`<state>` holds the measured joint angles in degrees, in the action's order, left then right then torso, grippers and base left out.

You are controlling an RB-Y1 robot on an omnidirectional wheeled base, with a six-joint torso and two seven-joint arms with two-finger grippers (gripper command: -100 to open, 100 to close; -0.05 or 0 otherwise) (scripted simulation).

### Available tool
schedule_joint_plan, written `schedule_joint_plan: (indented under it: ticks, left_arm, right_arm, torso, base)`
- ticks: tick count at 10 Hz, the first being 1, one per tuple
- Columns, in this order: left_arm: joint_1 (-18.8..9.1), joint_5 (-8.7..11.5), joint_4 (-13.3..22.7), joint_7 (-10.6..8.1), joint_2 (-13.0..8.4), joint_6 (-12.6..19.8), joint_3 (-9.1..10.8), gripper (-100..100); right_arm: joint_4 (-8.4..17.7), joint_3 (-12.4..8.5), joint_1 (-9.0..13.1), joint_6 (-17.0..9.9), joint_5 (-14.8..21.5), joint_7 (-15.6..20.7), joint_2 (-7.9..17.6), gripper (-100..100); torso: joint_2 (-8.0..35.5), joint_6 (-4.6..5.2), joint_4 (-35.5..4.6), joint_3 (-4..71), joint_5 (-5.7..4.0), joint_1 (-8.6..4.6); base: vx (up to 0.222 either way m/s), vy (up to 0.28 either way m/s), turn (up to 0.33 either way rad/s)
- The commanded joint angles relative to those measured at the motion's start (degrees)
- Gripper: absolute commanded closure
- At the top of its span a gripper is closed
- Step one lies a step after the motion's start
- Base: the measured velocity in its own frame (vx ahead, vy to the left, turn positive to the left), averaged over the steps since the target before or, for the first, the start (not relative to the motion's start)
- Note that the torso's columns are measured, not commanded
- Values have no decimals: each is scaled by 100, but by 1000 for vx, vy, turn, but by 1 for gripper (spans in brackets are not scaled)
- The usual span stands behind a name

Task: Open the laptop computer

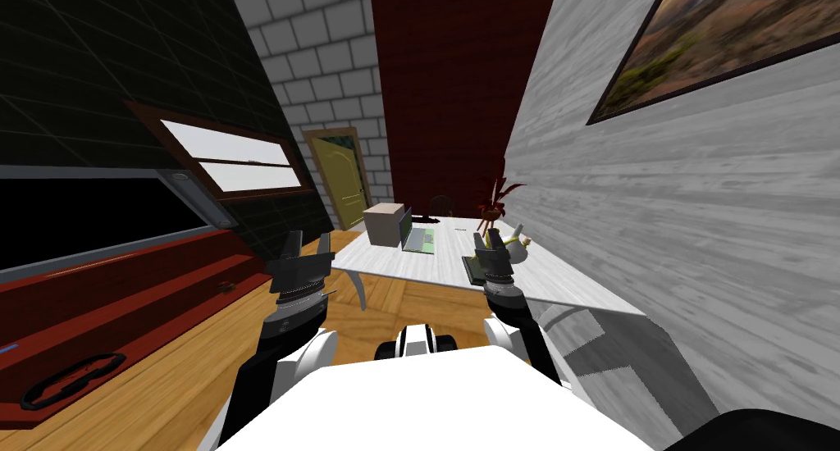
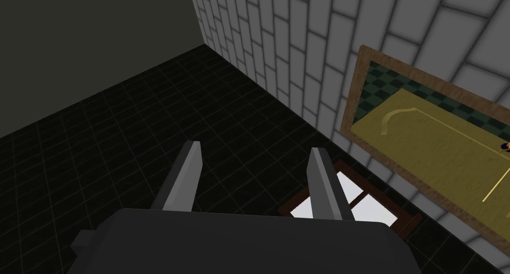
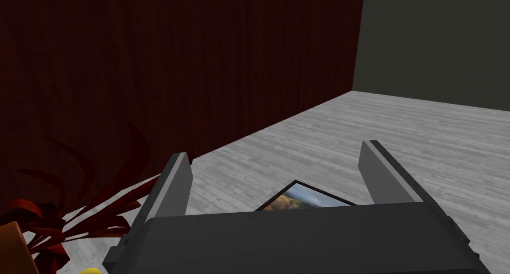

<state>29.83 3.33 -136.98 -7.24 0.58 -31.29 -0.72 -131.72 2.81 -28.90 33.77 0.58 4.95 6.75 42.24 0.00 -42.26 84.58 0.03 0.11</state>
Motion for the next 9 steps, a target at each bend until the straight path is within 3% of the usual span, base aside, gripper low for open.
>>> schedule_joint_plan:
  ticks: [1, 9]
  left_arm:
    - [0, 0, 0, 0, 0, 0, 0, 0]
    - [0, 0, 0, 0, 1, 0, -1, 0]
  right_arm:
    - [215, -101, 79, -149, 298, 183, 287, -100]
    - [1043, -595, 382, -763, 1564, 927, 1182, -100]
  torso:
    - [2, 0, -2, 0, 0, 1]
    - [3, 1, -3, 0, -1, -3]
  base:
    - [32, 156, 11]
    - [41, 181, 22]
